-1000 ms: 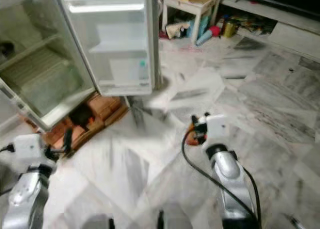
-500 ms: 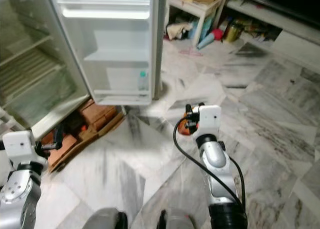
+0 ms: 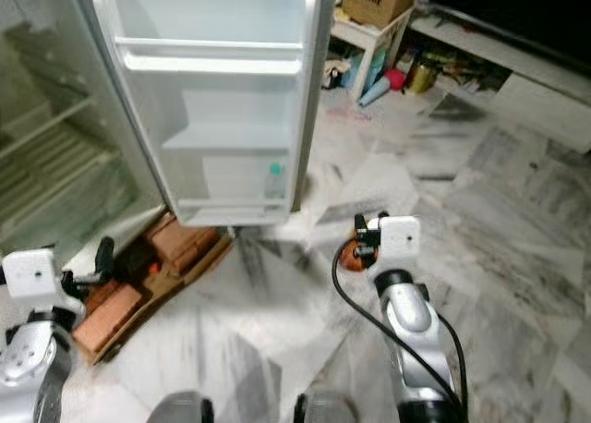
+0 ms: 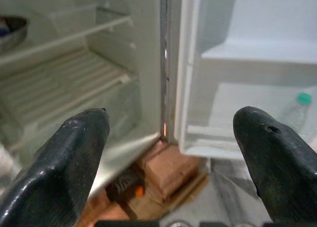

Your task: Restocking fridge

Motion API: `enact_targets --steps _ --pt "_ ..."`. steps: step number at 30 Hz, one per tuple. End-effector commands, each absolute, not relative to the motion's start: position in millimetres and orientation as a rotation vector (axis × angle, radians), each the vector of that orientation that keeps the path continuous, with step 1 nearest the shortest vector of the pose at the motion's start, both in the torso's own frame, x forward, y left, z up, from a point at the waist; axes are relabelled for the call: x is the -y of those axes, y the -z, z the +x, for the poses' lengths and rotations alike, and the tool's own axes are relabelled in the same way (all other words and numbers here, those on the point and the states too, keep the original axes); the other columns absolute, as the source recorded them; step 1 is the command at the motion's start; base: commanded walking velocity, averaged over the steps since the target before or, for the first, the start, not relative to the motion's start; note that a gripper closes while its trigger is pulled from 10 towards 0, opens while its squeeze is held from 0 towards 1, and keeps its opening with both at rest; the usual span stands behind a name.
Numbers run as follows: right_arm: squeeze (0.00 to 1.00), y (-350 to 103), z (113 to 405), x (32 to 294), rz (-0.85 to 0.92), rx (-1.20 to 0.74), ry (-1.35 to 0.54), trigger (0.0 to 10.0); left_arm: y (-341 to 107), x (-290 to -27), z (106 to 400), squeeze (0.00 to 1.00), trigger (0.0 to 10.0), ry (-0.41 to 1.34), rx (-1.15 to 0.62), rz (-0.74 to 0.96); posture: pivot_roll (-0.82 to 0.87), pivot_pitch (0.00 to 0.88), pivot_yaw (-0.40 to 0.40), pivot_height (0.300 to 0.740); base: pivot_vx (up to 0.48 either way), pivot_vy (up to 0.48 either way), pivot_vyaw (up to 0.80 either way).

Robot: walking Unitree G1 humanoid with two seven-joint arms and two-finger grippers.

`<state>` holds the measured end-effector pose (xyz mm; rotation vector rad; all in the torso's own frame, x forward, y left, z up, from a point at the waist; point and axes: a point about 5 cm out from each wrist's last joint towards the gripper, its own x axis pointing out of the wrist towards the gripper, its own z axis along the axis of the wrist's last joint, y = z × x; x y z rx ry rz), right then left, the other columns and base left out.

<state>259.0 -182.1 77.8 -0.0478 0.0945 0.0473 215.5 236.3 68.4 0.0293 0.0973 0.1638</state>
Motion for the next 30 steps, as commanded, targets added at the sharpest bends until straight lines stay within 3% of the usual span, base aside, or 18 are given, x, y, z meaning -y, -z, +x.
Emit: enact_targets --steps 1,15,30 --pt "0.0 -86.5 253.7 199.4 -0.07 -0.065 0.004 10.0 -68.7 -228.5 214.6 0.0 10.0 -0.143 -0.096 0.026 0.03 0.083 -0.065 0.74 0.356 0.322 0.0" --pt "0.0 -86.5 254.7 194.0 -0.066 -0.069 -0.025 10.0 -65.5 -228.8 209.3 0.0 10.0 -0.16 -0.114 0.033 0.04 0.079 -0.072 0.74 0.329 0.282 0.0" --pt "0.0 -91.6 260.4 169.6 -0.025 -0.034 -0.186 10.0 -66.8 -232.5 213.7 0.0 10.0 -0.181 -0.121 0.056 0.04 0.077 -0.056 0.74 0.0 0.0 0.36"
